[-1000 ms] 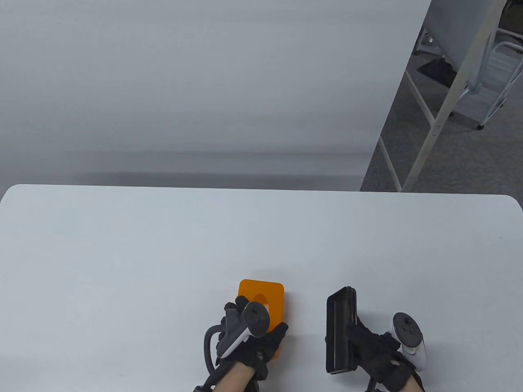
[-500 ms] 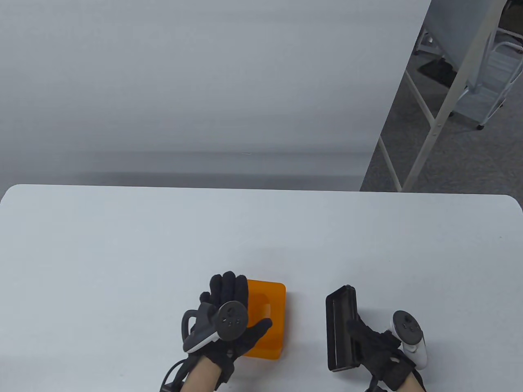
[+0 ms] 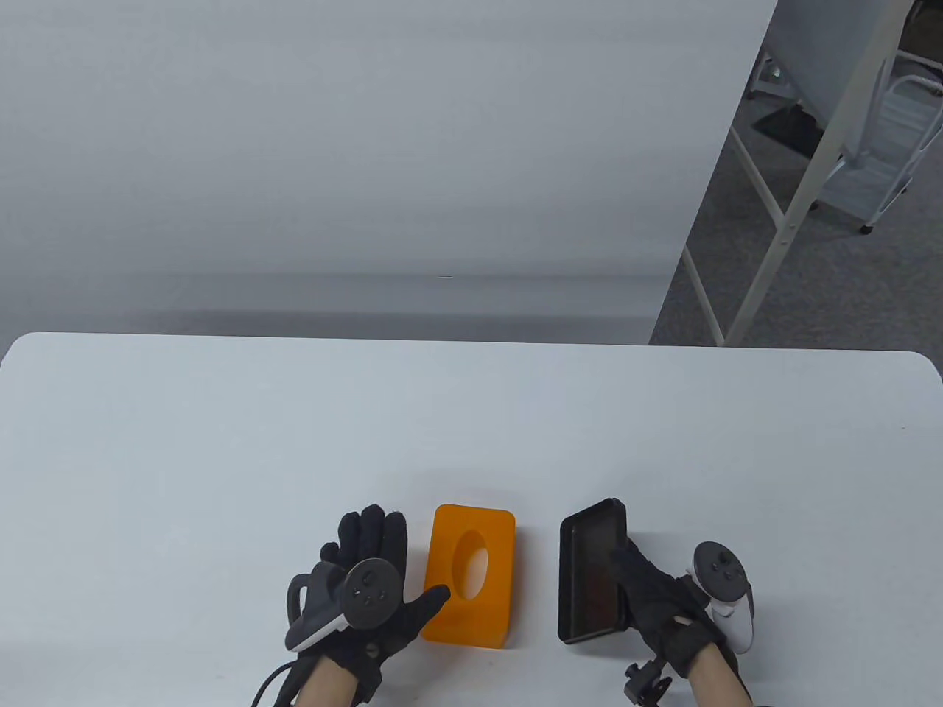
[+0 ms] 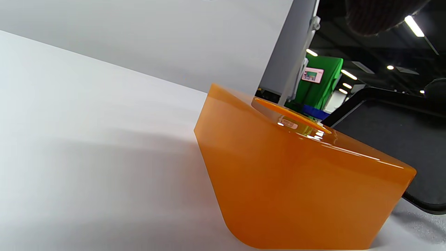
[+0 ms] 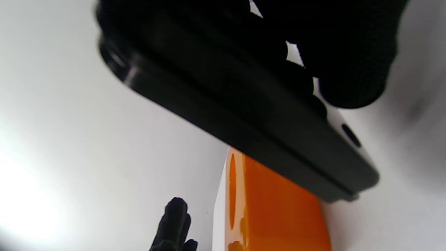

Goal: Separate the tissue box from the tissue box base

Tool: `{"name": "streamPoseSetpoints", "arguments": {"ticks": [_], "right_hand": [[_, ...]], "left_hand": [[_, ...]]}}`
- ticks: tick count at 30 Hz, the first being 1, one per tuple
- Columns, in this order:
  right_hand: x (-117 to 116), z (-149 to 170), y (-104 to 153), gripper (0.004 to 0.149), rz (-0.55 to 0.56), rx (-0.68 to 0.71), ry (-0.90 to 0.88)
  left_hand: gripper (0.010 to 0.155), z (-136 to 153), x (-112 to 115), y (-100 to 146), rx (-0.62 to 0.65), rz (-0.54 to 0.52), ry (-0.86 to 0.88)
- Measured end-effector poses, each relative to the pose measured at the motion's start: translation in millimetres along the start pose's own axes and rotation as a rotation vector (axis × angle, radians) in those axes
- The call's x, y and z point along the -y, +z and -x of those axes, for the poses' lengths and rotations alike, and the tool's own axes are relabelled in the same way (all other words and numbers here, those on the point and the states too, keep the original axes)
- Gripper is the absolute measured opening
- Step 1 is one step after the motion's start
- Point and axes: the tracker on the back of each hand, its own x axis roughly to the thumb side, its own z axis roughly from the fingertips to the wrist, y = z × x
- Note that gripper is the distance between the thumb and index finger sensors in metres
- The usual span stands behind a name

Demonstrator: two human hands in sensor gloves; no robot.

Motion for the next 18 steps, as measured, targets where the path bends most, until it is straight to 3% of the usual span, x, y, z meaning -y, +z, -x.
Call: {"name": "streamPoseSetpoints", "arguments": {"ticks": [6, 11, 18], "right_hand": [[5.9, 2.3, -4.6, 0.073, 0.122, -0.108, 0.182], [8.1, 0.0, -2.2, 0.066, 0.215, -0.156, 0.453], [-3.9, -6.0, 4.5, 0.064, 0.219, -0.095, 0.661]], "left_hand": [[0.106, 2.1, -4.6, 2.3, -0.003, -0.02, 0.035], [0.105, 4.2, -6.4, 1.9, -0.006, -0.023, 0.073], [0.105, 5.5, -4.2, 1.7, -0.01, -0.009, 0.06]]}}
